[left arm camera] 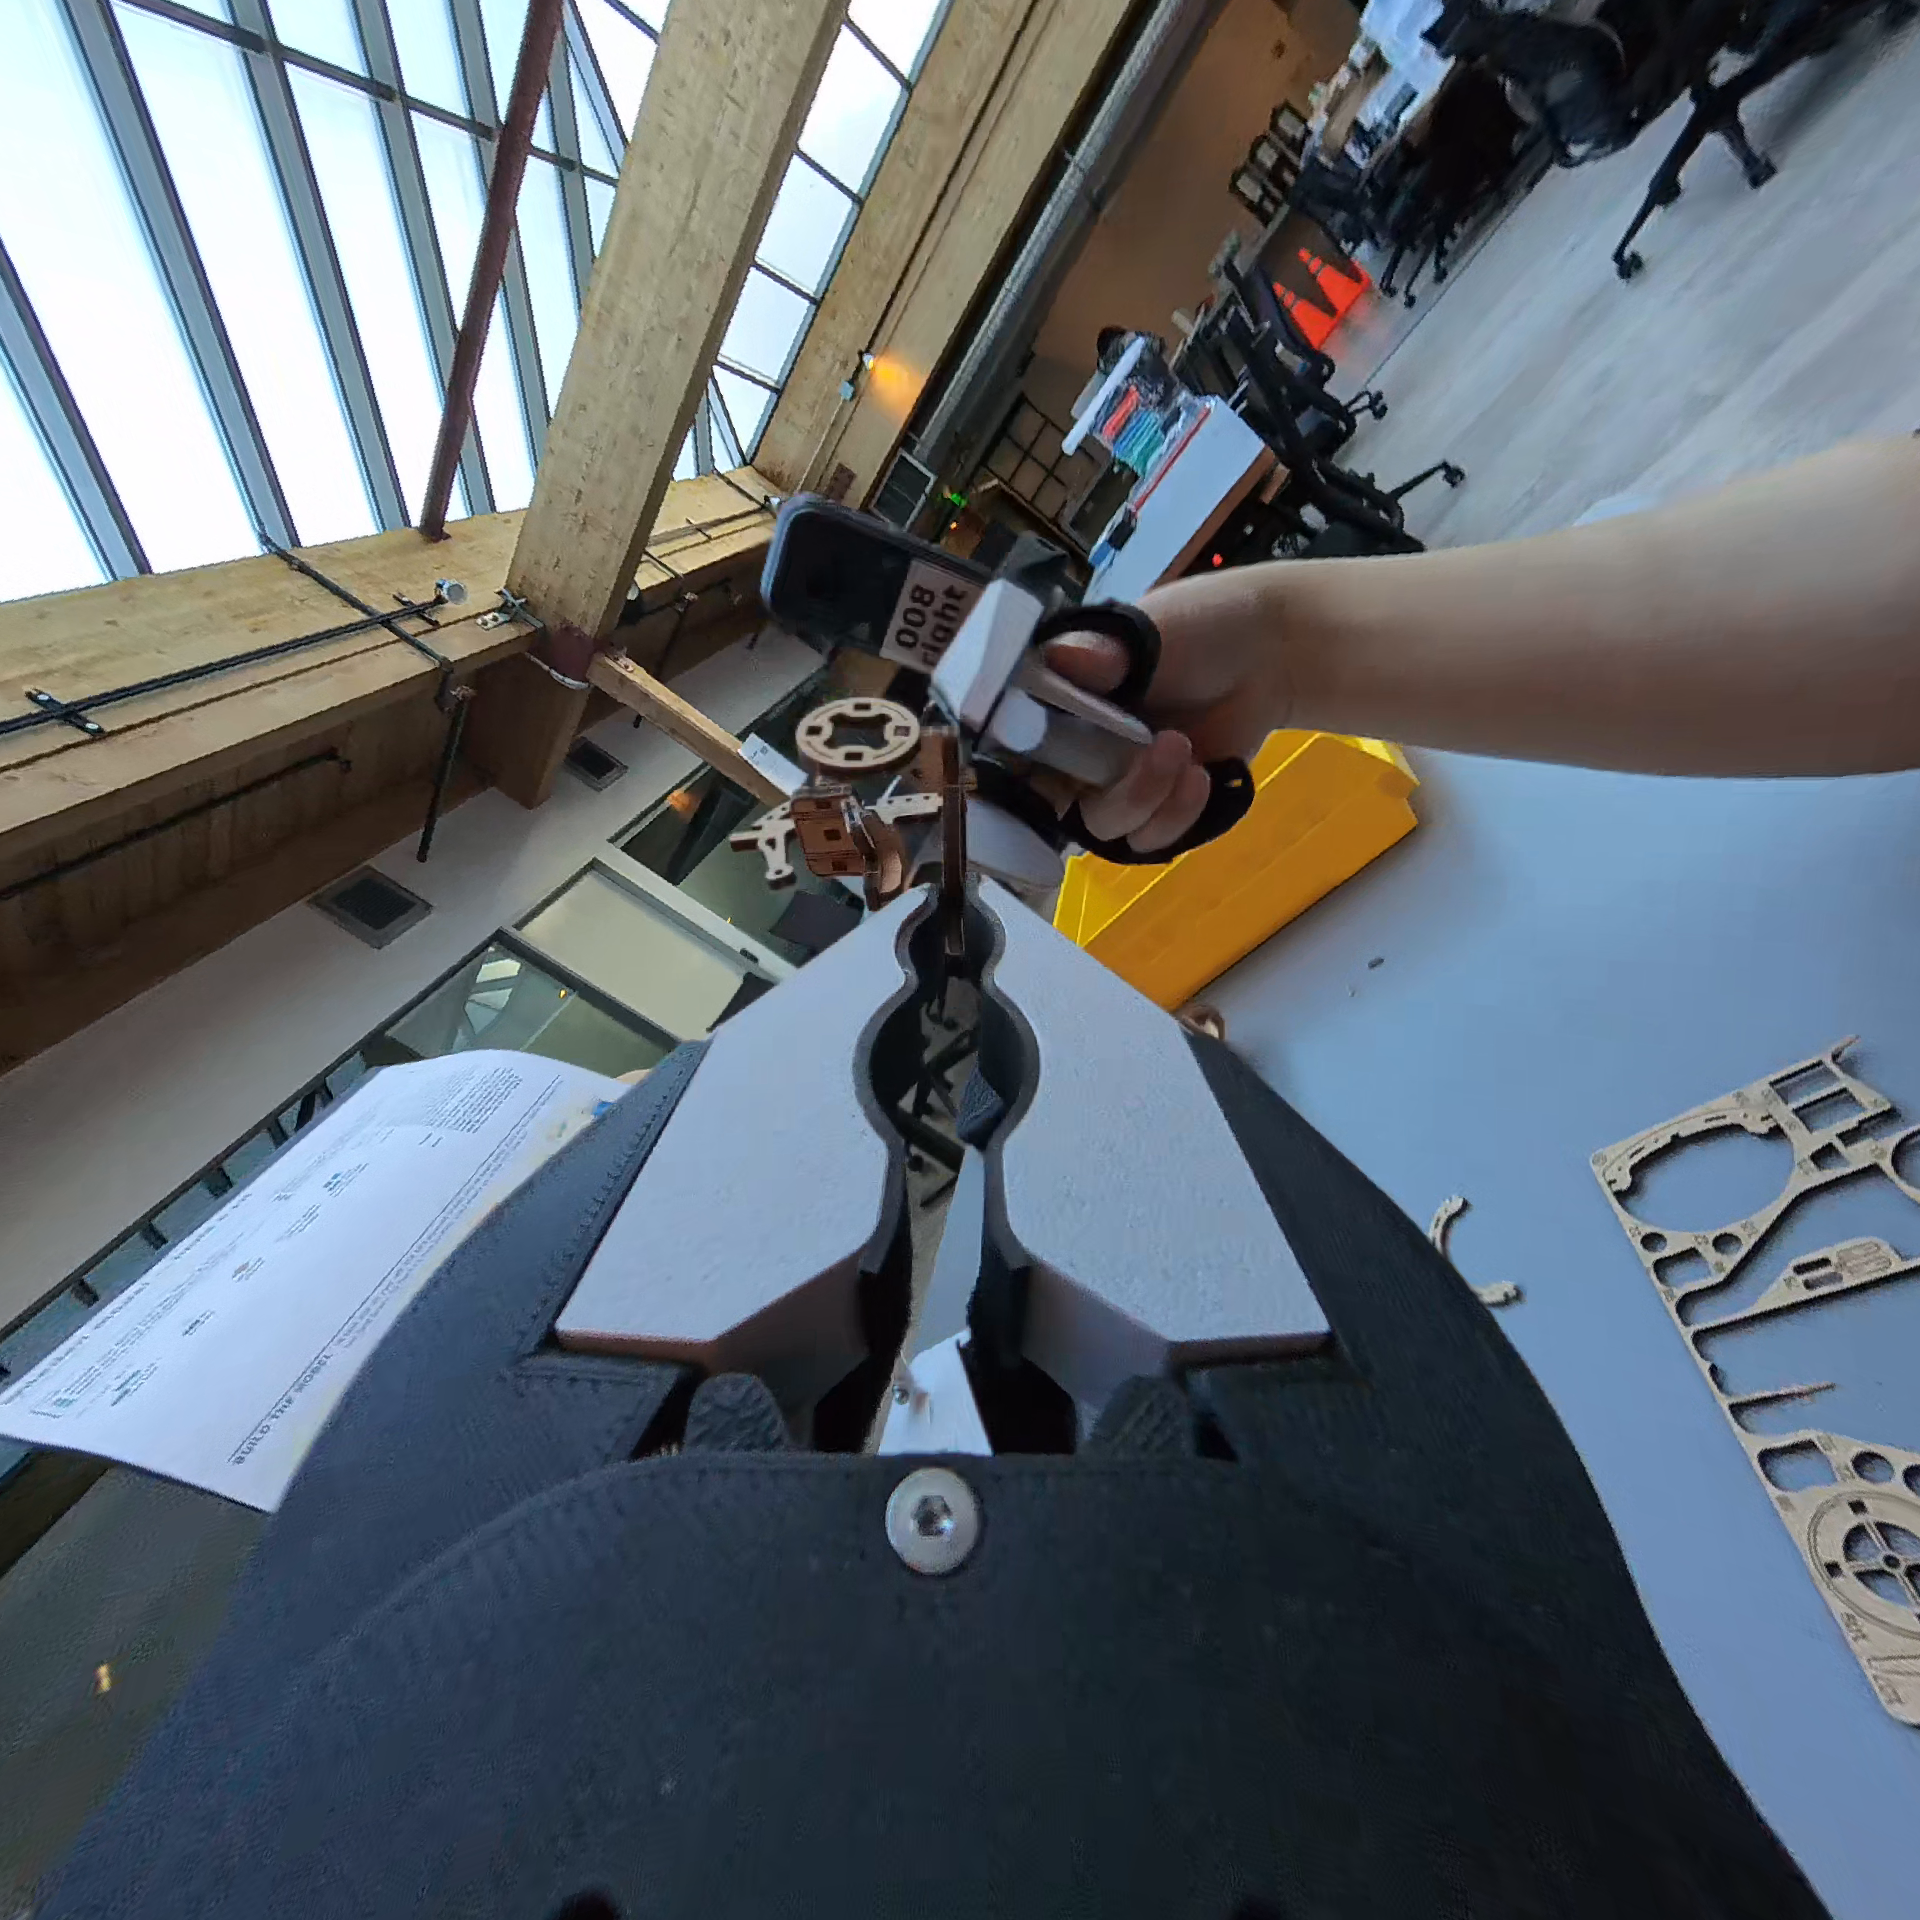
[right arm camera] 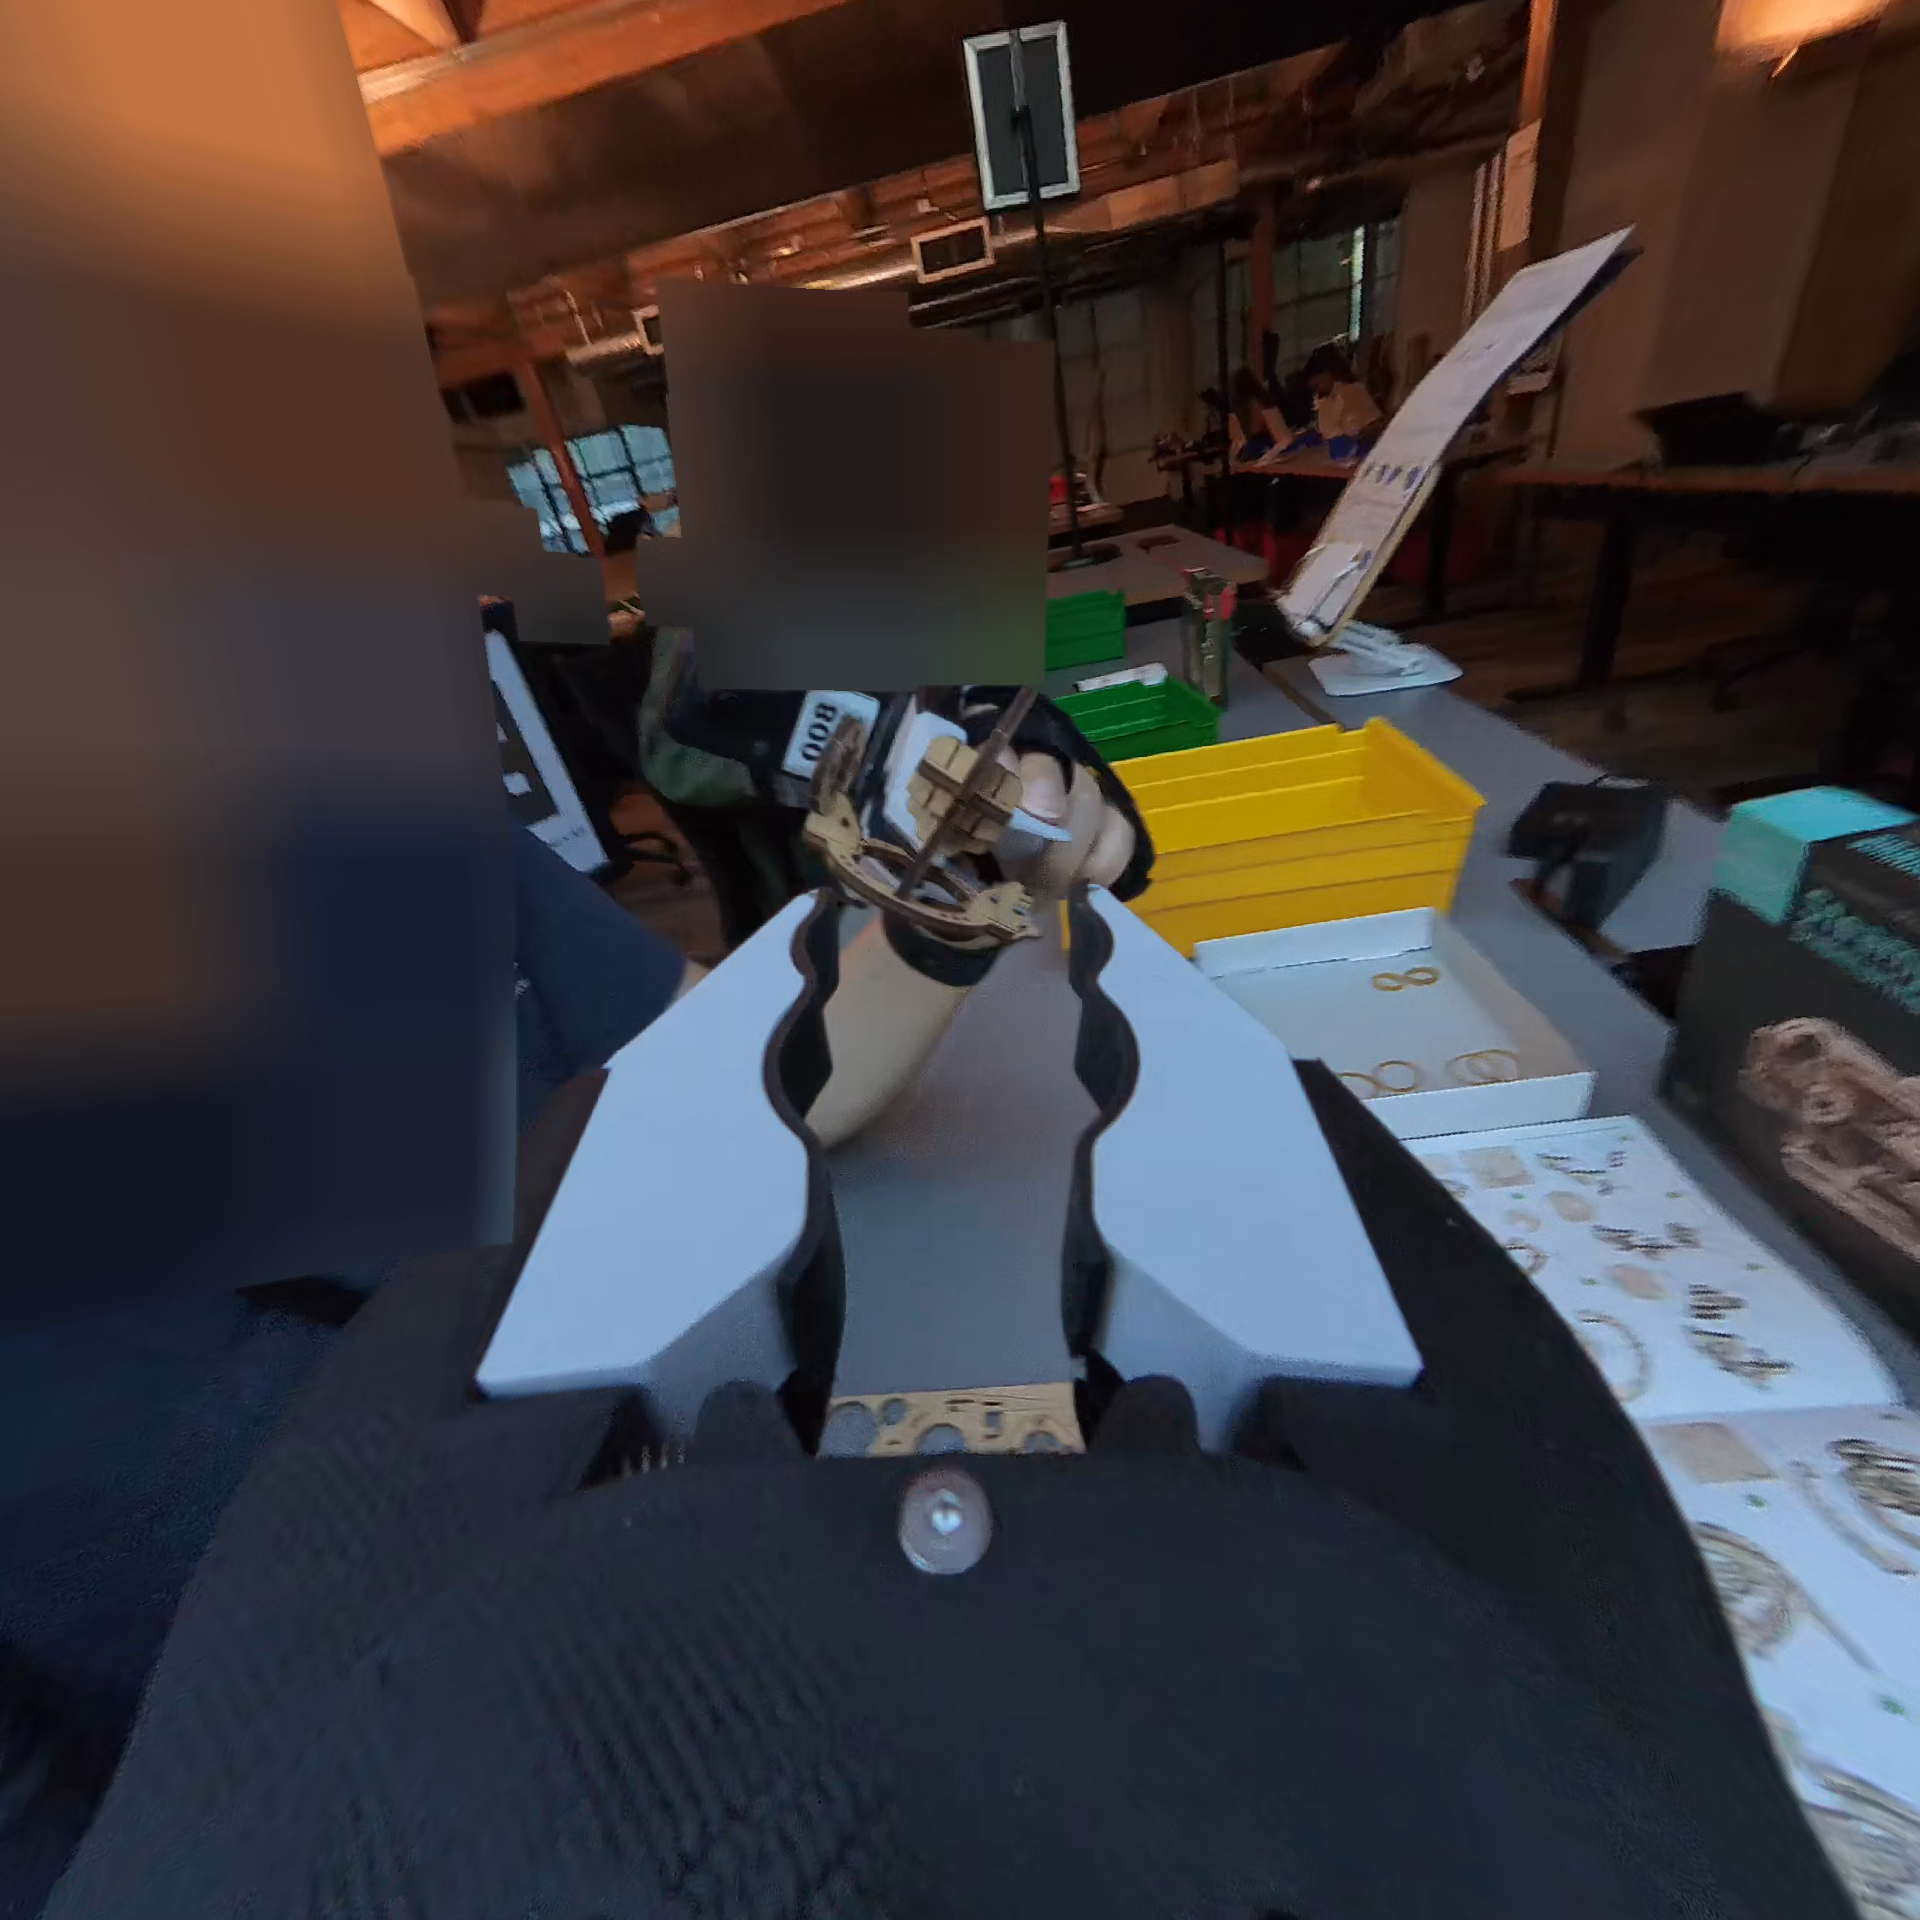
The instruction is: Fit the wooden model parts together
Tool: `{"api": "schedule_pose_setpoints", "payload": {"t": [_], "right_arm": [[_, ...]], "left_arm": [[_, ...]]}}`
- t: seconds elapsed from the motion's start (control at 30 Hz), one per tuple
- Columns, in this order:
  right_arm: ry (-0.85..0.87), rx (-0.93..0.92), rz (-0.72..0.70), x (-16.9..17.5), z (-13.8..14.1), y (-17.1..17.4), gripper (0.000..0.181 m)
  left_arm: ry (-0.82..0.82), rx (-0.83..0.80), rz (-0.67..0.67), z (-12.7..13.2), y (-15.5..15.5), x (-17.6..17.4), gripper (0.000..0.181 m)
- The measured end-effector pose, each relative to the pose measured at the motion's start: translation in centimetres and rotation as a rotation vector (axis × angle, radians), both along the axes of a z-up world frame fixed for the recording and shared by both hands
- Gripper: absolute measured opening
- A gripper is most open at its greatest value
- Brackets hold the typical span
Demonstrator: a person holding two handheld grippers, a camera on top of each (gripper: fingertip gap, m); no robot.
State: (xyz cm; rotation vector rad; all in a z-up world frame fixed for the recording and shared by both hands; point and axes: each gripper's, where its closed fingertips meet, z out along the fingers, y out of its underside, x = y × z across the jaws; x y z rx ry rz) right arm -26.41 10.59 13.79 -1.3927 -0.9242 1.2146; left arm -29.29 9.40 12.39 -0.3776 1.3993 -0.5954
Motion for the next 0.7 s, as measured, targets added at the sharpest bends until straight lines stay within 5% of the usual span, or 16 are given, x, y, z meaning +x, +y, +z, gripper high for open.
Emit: {"api": "schedule_pose_setpoints", "payload": {"t": [0.03,0.1,0.23,0.3,0.37,0.7], "right_arm": [[-0.032,0.084,-0.059,0.0,0.1,0.4,0.055],[-0.108,0.31,-0.222,0.0,0.7,1.5,0.076],[-0.246,0.714,-0.293,-2.0,1.3,-0.8,0.078],[-0.28,0.739,-0.318,-2.3,1.3,-0.8,0.073],[-0.278,0.766,-0.289,-2.5,1.3,-1.6,0.05],[-0.377,0.816,-0.275,-3.2,0.0,-1.7,0.047]], "left_arm": [[-0.01,-0.015,-0.018,0.3,-0.1,-0.3,0.0],[-0.005,-0.051,-0.058,0.6,-0.4,-0.8,0.0],[0.037,-0.081,-0.104,0.4,-0.9,-1.5,0.0],[0.061,-0.077,-0.109,0.2,-1.1,-1.7,0.0],[0.085,-0.067,-0.11,-0.1,-1.3,-1.7,0.0],[0.131,-0.062,-0.128,-0.7,-1.9,-1.5,0.0]]}}
